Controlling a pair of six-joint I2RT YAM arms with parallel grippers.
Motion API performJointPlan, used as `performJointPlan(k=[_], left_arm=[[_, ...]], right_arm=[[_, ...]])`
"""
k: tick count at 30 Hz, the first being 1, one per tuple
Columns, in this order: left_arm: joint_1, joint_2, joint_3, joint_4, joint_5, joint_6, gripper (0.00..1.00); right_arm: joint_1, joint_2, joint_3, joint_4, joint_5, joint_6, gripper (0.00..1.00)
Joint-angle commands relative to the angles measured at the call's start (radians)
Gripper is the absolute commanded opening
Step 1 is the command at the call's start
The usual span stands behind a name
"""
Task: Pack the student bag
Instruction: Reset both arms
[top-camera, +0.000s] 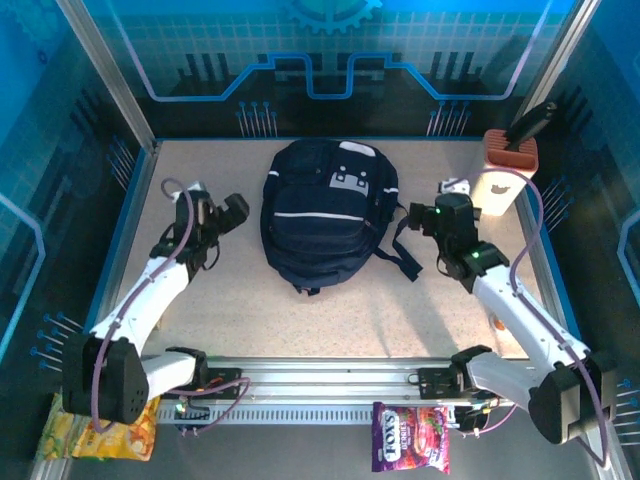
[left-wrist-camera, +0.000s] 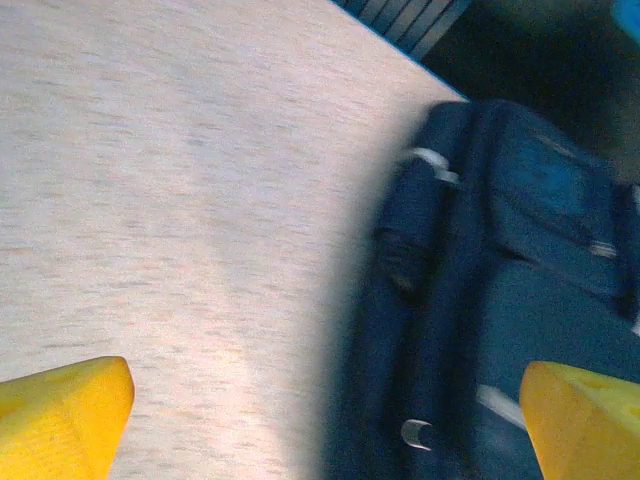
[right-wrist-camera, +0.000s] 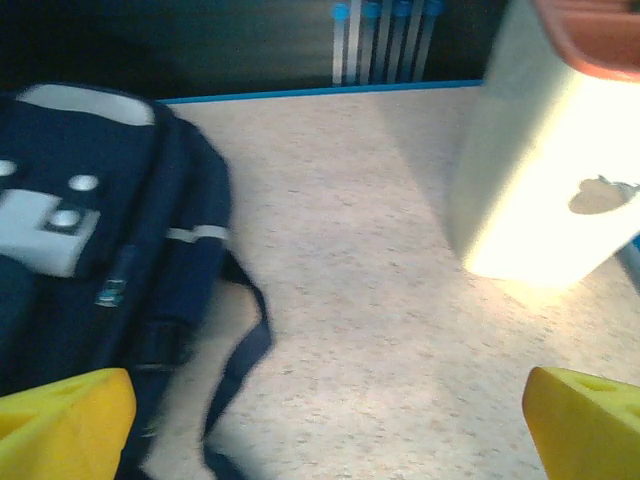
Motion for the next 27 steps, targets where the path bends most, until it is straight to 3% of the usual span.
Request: performJointPlan(k=[1, 5, 7, 12, 20, 27], left_arm=[[0.026, -0.04, -0.115, 0.167, -0.254, 0.098, 0.99], [0.048, -0.052, -0.217, 0.312, -0.342, 0.231, 0.99], [0.06, -0.042, -0.264, 0.407, -0.331, 0.297, 0.99], [0.092, 0.048, -0.308, 0.553, -0.113, 0.409, 0.99], [0.102, 0.229, -0.348, 0.851, 0.138, 0.524, 0.99], [0.105, 0.365, -0.368, 1.033, 0.156, 0.541, 0.99]], right_arm=[[-0.035, -0.036, -0.144, 0.234, 0.091, -0.028, 1.0], [-0.08, 0.013, -0.259, 0.419, 0.105, -0.072, 1.0], [-0.096, 0.054, -0.293, 0.501, 0.111, -0.113, 1.0], [-0.134, 0.141, -0.35, 0.661, 0.004, -0.192, 1.0], [-0.202, 0.252, -0.441, 0.979, -0.229, -0.247, 1.0], [-0.209, 0.436, -0.462, 1.198, -0.297, -0.275, 1.0]])
